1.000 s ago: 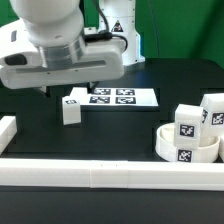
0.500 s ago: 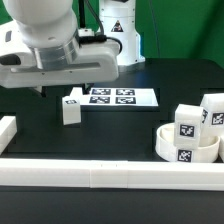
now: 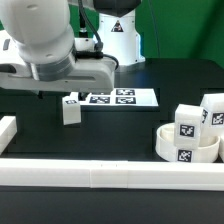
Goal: Assemble stool
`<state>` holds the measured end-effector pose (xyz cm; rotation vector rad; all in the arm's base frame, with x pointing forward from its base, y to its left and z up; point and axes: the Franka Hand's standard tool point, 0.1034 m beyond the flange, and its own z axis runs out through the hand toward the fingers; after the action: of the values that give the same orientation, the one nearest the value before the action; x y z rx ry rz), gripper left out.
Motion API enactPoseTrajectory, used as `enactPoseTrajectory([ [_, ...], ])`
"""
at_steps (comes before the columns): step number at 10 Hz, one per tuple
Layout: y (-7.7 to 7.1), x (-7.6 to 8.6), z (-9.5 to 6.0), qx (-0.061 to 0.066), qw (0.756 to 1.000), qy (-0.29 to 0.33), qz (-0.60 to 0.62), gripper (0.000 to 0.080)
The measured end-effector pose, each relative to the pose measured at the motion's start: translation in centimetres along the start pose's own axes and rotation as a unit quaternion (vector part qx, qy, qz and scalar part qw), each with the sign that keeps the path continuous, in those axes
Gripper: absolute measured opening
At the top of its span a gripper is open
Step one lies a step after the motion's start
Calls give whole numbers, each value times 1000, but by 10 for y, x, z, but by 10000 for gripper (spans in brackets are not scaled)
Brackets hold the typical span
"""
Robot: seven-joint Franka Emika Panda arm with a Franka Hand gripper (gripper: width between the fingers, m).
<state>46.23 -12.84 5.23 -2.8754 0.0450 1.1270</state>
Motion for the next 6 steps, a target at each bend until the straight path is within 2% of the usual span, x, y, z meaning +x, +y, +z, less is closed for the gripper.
enactPoseTrajectory([
  [1,-4,-4,-2,6,999,-40,-10,649],
  [3,-7,1,0,7,997,-79,-15,649],
  [4,-7,1,2,8,996,-92,-15,649],
  [6,-7,8,6,2,997,-81,-15,649],
])
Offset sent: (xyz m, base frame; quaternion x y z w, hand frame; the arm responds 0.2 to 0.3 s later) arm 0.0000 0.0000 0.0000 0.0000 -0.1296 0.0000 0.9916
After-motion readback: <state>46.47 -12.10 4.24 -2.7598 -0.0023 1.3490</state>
